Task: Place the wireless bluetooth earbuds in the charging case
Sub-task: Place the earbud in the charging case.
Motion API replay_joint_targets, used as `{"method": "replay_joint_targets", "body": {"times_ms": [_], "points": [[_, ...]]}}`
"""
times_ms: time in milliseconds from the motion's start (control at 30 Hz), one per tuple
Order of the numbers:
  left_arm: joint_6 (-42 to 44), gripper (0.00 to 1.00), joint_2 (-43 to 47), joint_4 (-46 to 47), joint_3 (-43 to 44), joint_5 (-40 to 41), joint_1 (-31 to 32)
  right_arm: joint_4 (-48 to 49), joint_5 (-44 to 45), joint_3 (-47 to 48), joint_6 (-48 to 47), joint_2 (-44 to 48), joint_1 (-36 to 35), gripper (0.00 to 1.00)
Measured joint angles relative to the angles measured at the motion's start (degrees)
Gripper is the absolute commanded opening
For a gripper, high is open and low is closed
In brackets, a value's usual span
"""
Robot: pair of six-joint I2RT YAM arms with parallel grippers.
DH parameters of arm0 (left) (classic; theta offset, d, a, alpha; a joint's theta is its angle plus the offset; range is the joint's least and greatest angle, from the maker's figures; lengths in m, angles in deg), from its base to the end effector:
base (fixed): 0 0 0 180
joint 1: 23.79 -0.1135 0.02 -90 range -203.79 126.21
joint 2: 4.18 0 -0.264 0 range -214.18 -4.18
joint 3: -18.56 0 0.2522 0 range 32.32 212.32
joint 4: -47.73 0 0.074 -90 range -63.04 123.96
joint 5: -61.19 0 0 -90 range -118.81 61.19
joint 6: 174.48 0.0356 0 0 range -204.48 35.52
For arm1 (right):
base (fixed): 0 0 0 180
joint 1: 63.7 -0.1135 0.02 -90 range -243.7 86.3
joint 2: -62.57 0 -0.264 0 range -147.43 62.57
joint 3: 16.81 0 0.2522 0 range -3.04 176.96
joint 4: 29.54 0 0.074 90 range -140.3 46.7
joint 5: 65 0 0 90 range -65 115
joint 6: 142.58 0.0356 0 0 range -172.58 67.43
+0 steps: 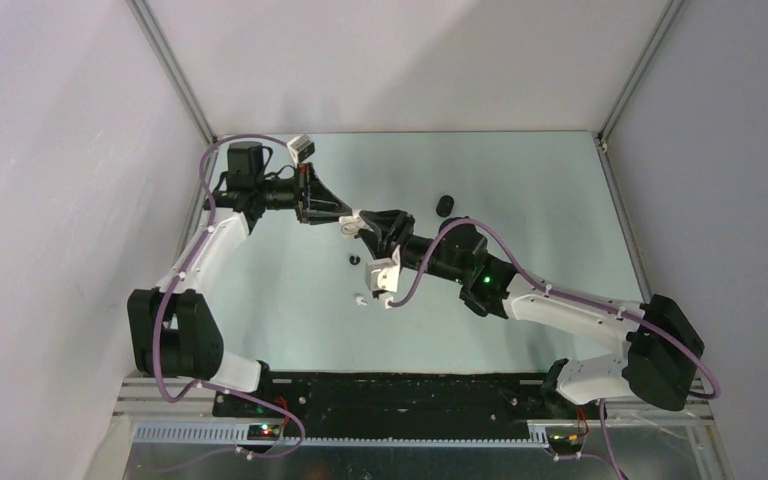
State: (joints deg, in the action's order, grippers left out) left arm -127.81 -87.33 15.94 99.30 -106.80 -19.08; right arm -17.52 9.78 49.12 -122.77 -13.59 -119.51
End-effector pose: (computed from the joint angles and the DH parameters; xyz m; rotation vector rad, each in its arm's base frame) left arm 0.3039 -0.0600 0.3193 0.1495 2.1966 -1.9326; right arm 0.1683 0.2644 0.3284 -1.4554 0.5054 0.0052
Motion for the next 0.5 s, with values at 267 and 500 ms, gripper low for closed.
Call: {"method": "replay_joint_targets", "body": {"times_ms": [267,500], "points": [[0.37,0.0,0.02,0.07,0.0,-0.17,0.22,-7.17,-1.14,4.94,4.7,-0.11,0.22,0.57],[0.52,0.0,0.02,0.17,0.0,-0.2,0.39,-13.57,-2.75,9.25,10.86,0.04,0.9,0.69]]}}
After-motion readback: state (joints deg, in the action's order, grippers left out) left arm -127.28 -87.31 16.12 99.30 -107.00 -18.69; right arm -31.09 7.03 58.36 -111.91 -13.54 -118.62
